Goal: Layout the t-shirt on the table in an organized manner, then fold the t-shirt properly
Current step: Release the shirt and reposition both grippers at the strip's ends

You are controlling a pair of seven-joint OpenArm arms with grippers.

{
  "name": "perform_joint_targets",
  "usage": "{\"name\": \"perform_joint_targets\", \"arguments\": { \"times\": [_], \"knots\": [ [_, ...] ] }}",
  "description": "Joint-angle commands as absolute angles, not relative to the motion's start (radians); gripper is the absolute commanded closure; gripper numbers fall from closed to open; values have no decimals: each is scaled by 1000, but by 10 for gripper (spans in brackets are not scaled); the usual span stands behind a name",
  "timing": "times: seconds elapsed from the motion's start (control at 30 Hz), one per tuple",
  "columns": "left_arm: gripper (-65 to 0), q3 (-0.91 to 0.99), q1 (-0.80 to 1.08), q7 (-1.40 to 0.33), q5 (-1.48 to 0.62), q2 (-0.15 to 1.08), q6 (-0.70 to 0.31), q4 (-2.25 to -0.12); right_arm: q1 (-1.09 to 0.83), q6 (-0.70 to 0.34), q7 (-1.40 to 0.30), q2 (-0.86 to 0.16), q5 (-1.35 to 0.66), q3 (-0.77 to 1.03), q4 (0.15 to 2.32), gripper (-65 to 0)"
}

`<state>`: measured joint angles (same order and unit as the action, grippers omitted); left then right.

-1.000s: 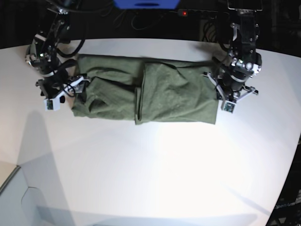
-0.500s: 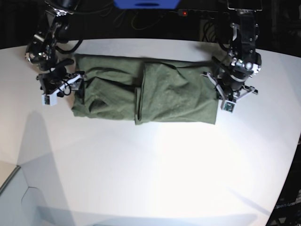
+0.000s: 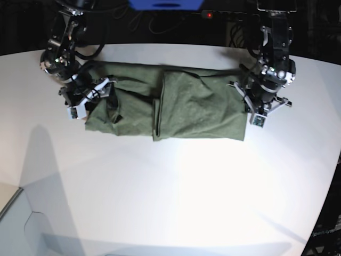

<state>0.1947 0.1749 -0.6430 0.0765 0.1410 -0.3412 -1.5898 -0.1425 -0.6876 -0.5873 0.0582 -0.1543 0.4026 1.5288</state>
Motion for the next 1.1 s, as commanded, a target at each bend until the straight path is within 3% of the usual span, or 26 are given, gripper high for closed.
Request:
{"name": "perform_joint_targets", "arguments": {
  "times": [0.0, 0.17, 0.27, 0.37, 0.53, 0.9, 1.07],
  "knots": [
    [0, 196, 171, -624, 71, 147, -340, -1607, -142, -698, -611, 58, -145, 400, 1532, -465],
    [0, 196, 171, -624, 71, 147, -340, -1607, -142, -698, -611, 58, -145, 400, 1532, -464],
    [0, 196, 171, -624, 73, 147, -340, -1607, -142, -698, -611, 58, -145, 400, 1532, -421],
    [0, 196, 171, -624, 73, 147, -340, -1607, -142, -698, -611, 61, -145, 398, 1531, -298],
    [0, 196, 171, -624, 73, 147, -340, -1607, -142, -698, -611, 64, -145, 398, 1531, -3],
    [0, 206, 170, -624, 70, 145, -340, -1685, -139, -698, -705, 65, -147, 367, 1661, 0],
    [0, 317, 173, -633, 38, 111, -340, -1807, -130, -698, -774, 88, -147, 371, 1781, 0]
  ]
}}
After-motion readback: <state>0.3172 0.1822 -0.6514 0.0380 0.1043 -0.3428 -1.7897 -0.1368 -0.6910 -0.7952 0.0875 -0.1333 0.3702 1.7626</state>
